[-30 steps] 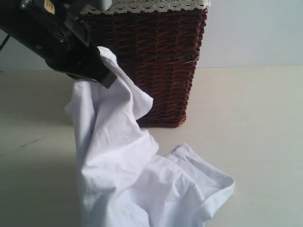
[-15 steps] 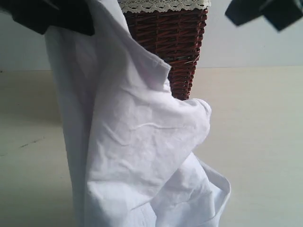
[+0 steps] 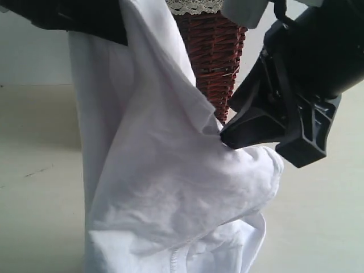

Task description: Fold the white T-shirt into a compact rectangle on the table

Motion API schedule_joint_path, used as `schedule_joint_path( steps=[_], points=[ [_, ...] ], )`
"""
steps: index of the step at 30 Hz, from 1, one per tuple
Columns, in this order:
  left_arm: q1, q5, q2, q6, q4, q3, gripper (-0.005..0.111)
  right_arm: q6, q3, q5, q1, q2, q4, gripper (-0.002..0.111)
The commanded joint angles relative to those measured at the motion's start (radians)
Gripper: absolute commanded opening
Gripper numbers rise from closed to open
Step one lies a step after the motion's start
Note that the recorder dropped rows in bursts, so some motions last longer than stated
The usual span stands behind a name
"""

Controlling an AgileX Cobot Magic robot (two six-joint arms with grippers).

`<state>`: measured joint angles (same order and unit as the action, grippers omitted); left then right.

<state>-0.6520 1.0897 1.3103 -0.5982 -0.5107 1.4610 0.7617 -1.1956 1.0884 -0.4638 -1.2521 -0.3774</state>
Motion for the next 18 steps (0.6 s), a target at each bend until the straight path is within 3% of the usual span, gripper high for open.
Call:
schedule_joint_path(
  steps=[1,9,18],
  points=[
    [0.0,-0.036,0.031,-0.008,-0.028,0.007,0.0,0.083,0.003,-0.019,-0.001,0.007,-0.079,0.049],
    [0.0,-0.129,0.04,-0.029,-0.017,0.007,0.0,0.145,0.003,0.042,-0.001,0.033,-0.165,0.049],
    [0.0,-0.144,0.089,-0.029,-0.038,0.007,0.0,0.142,0.001,-0.041,-0.001,0.08,-0.178,0.049]
  ],
)
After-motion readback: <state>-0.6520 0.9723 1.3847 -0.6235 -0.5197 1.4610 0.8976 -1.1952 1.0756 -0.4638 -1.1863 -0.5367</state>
